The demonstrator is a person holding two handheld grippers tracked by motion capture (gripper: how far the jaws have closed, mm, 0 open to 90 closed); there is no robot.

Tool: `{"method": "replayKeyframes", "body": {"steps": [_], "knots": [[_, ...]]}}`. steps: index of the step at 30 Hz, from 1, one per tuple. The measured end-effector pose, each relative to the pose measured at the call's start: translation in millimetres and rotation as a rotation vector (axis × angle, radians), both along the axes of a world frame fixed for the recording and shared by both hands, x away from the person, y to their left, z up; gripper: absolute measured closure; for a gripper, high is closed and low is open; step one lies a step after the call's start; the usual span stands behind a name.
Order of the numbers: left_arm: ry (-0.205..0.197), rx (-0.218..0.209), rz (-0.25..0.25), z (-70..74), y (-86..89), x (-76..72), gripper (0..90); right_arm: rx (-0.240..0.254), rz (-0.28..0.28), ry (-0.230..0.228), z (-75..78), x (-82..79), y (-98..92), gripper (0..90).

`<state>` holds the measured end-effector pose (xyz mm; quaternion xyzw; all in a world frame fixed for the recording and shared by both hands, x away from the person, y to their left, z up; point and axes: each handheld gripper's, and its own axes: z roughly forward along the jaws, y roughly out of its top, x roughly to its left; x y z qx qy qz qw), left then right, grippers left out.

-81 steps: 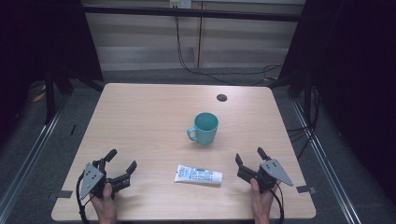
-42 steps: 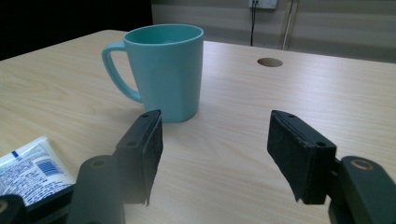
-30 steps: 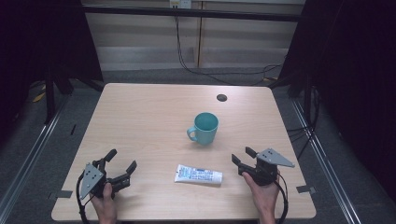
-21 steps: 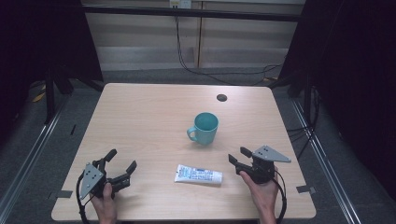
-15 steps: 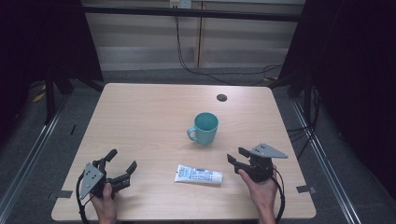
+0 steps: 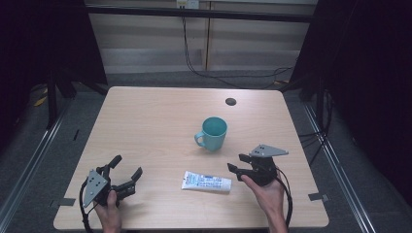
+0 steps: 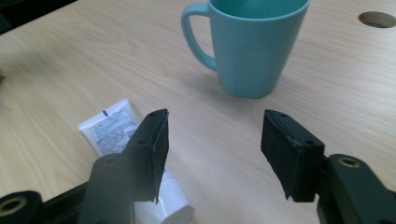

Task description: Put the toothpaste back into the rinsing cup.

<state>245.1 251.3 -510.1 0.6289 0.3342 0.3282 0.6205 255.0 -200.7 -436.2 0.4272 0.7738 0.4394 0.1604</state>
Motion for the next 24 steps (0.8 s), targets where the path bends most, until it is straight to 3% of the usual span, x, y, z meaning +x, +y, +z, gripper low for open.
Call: {"method": "replayKeyframes", "body": {"steps": [2, 9, 14, 24], "knots": [[0.000, 0.006, 0.000, 0.0, 0.4, 0.0, 15.5, 0.030, 0.022, 0.015, 1.6, 1.8, -0.6, 40.6], [0.001, 0.005, -0.001, 0.0, 0.3, -0.1, 15.5, -0.065, 0.097, 0.078, 5.2, 8.2, 11.9, 43.7], [0.001, 0.000, 0.000, 0.0, 0.0, 0.0, 15.5, -0.068, 0.128, 0.112, 2.7, 11.8, 16.2, 43.0], [0.000, 0.006, 0.000, 0.0, 0.4, 0.0, 15.5, -0.140, 0.191, 0.174, 4.6, 18.4, 31.1, 49.6]]}}
